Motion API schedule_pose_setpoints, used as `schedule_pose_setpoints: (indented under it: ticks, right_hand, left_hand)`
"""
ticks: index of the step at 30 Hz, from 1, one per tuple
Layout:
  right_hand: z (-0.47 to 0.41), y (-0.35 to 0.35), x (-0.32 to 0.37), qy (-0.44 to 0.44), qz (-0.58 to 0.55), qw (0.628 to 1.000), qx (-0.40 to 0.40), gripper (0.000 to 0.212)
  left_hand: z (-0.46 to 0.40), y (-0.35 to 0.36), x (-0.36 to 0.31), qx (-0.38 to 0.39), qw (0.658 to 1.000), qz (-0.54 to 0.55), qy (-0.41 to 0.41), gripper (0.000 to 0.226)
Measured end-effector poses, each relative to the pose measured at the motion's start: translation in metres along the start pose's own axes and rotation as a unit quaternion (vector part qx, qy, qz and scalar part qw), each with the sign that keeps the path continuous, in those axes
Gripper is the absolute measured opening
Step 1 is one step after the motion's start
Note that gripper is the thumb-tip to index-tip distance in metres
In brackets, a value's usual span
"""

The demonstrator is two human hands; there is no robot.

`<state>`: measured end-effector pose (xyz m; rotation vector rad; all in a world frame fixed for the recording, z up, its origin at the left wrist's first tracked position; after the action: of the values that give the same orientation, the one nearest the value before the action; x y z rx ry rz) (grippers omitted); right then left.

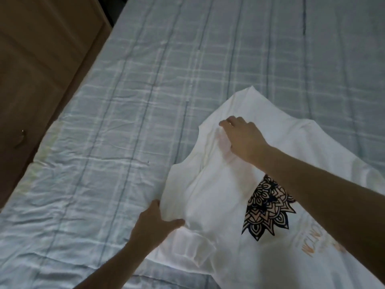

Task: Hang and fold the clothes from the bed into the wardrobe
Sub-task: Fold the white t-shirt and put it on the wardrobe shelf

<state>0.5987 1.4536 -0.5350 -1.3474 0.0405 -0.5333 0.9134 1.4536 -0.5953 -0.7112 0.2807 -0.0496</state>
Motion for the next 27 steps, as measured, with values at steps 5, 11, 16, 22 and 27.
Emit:
schedule_pose_setpoints:
  ticks: [5, 11, 16, 22, 27]
  right_hand:
    - [-0.066, -0.002, 0.008, -0.057, 0.009, 0.996, 0.064, 0.072]
    - [-0.105, -0.001, 0.009, -0.054, 0.013, 0.992, 0.115, 0.036]
    - [-0.083, -0.025, -0.002, -0.066, -0.032, 0.997, 0.006, 0.016]
    - [-0.03, -0.02, -0.05, -0.072, -0.053, 0.995, -0.045, 0.01]
    - [-0.016, -0.007, -0.072, -0.098, 0.019, 0.995, -0.005, 0.016]
  left_hand:
    - [-0.014, -0.01, -0.011, 0.091, 0.973, 0.204, 0.065, 0.034]
    - [-0.036, -0.034, -0.007, 0.011, 0.961, 0.268, 0.074, 0.025]
    - [-0.031, -0.03, 0.002, -0.004, 0.98, 0.187, 0.067, 0.012]
    - [0.022, -0.054, -0.039, -0.287, 0.888, -0.108, 0.341, 0.048]
    - [0.053, 0.004, -0.064, -0.277, 0.806, -0.271, 0.447, 0.083]
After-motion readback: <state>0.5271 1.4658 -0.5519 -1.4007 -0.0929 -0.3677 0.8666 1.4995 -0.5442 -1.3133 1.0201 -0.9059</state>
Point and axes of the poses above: each hand's wrist, its own z-axis away from the middle knuckle, its own y-axis out of the palm, x = y × z, the point moved 7 cm from there along -z, towards the middle knuckle, and after that the axes turned 14 degrees about -z, right-handed, at the moved point
